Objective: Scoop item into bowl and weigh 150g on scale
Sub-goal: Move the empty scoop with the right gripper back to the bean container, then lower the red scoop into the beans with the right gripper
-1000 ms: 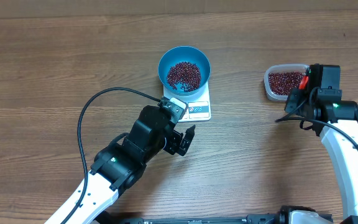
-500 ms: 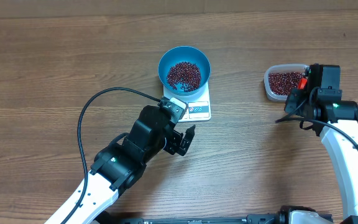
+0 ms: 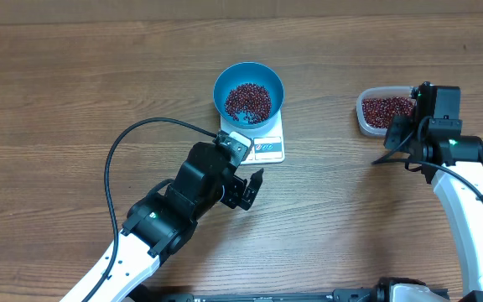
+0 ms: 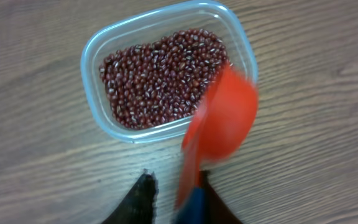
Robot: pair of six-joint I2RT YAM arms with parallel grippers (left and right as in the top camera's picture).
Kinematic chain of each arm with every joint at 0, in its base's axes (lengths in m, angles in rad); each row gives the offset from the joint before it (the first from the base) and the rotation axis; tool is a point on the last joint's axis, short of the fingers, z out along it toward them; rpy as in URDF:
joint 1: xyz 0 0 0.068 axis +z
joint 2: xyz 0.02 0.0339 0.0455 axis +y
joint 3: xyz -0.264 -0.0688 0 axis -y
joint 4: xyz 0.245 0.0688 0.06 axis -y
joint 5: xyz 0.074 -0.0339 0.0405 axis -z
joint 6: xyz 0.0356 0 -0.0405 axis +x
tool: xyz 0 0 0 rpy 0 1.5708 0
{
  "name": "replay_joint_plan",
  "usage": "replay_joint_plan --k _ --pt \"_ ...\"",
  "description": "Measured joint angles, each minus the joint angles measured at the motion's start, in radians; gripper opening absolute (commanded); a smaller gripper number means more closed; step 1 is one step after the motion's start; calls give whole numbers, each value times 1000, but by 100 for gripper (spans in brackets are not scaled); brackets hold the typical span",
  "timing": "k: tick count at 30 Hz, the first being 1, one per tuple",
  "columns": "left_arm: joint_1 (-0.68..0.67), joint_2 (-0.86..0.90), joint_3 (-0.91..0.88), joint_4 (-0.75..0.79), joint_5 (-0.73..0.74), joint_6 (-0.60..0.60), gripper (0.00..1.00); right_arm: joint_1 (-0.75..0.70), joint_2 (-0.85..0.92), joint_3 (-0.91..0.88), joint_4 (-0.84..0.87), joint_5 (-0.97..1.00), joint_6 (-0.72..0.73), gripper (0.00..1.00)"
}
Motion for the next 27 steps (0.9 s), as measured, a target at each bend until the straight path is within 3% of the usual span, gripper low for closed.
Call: replay_joint_plan --k 6,9,10,27 --pt "0 0 0 0 0 0 100 0 0 0 29 2 -14 4" --pt "0 0 0 0 0 0 100 0 0 0 48 2 -21 10" --pt "0 0 0 0 0 0 100 0 0 0 55 1 -22 4" --pt "0 0 0 0 0 0 99 0 124 0 132 -34 -73 4"
